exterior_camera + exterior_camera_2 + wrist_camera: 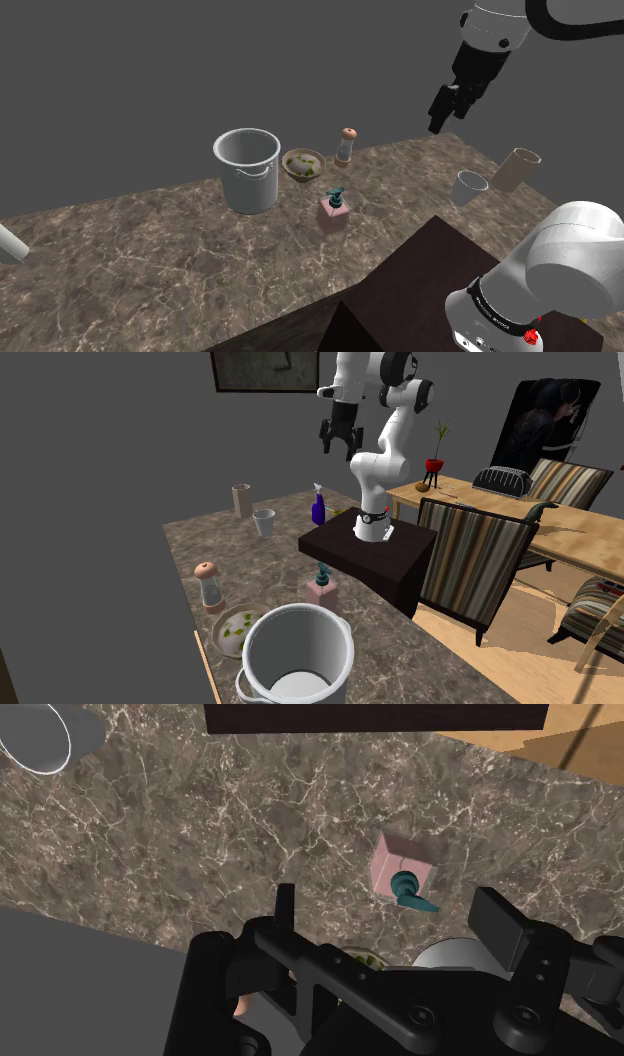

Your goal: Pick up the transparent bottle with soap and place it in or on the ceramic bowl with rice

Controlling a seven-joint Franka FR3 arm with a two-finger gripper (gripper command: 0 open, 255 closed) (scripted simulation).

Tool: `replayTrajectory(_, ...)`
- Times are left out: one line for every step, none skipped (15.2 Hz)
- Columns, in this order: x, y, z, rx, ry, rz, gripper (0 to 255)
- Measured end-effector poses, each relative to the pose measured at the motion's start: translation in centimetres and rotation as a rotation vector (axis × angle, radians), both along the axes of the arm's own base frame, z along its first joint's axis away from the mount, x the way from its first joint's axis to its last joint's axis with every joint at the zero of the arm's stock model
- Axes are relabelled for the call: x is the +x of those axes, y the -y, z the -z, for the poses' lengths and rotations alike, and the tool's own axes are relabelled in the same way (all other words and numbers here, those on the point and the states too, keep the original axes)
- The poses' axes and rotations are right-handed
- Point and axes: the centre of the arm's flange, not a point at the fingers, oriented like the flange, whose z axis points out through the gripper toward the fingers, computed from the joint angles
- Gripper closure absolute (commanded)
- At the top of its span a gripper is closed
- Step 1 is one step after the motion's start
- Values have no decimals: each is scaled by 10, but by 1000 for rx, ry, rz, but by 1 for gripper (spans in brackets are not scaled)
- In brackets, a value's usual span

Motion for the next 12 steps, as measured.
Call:
replayTrajectory(0, 0, 0, 0, 0, 0, 0)
replayTrajectory(4, -1, 5, 0, 0, 0, 0)
replayTrajectory(6, -3, 12, 1, 0, 0, 0)
replayTrajectory(13, -7, 21, 1, 1, -1, 0)
replayTrajectory(18, -10, 33, 2, 1, -2, 0)
replayTrajectory(24, -13, 42, 3, 3, -2, 0)
replayTrajectory(33, -18, 53, 3, 3, -2, 0)
replayTrajectory(39, -22, 66, 4, 5, -3, 0)
replayTrajectory(45, -24, 78, 5, 6, -4, 0)
replayTrajectory(51, -24, 90, 5, 7, -4, 0)
replayTrajectory(56, -30, 101, 6, 8, -5, 0)
replayTrajectory(64, -33, 109, 7, 10, -5, 0)
